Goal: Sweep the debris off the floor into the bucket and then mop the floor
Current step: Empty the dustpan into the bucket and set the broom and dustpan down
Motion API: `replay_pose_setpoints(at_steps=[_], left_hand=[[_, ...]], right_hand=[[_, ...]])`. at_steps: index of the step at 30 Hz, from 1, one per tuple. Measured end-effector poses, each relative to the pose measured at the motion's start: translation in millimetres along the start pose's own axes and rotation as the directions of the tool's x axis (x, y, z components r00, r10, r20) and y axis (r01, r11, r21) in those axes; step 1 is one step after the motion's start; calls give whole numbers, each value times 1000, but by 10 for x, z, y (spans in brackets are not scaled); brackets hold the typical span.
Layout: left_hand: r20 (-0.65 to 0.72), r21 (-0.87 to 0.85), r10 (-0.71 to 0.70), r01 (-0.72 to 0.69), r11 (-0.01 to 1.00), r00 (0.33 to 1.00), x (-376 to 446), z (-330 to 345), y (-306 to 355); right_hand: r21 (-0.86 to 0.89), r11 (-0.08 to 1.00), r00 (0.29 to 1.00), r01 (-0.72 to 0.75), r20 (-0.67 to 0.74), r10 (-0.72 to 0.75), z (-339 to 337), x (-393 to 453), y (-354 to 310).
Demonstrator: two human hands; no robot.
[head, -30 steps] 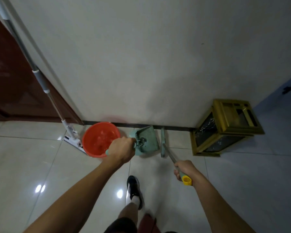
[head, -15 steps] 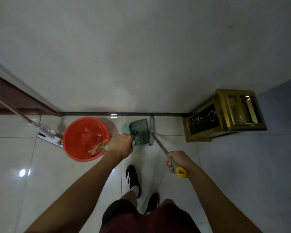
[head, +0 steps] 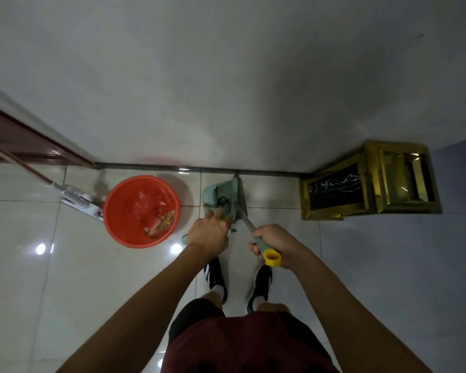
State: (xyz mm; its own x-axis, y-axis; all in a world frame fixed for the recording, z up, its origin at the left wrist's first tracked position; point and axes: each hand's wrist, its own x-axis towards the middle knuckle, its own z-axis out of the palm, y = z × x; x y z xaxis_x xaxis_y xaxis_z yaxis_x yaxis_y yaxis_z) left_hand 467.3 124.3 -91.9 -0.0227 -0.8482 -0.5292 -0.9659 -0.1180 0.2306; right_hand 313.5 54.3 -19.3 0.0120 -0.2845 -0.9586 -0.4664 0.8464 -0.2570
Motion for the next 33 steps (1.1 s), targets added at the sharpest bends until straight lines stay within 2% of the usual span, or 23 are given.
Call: replay_pose_setpoints(at_steps=[6, 10, 15, 24, 30, 33], left_hand=[[31, -56, -46, 48, 997, 998, -91, 74, 160], [41, -71, -88, 91, 993, 995, -107, 158, 328], [48, -92, -109, 113, 989, 993, -113, 273, 496], [82, -356, -13, 42, 933, 997, -116, 396, 642], [139, -325, 44, 3, 946, 989, -21, 427, 620], [119, -336, 49, -6, 942, 992, 22, 398, 619]], right_hand=[[-15, 1000, 1000, 0, 21, 1, 93, -53, 33], [-148, 988, 997, 49, 60, -41, 48, -44, 148], [-184, 978, 989, 94, 127, -71, -51, -92, 249], [-341, 925, 968, 167, 233, -89, -236, -226, 364], [-390, 904, 968, 178, 234, -90, -304, -247, 369], [-339, 924, 958, 176, 275, -82, -370, -216, 398]])
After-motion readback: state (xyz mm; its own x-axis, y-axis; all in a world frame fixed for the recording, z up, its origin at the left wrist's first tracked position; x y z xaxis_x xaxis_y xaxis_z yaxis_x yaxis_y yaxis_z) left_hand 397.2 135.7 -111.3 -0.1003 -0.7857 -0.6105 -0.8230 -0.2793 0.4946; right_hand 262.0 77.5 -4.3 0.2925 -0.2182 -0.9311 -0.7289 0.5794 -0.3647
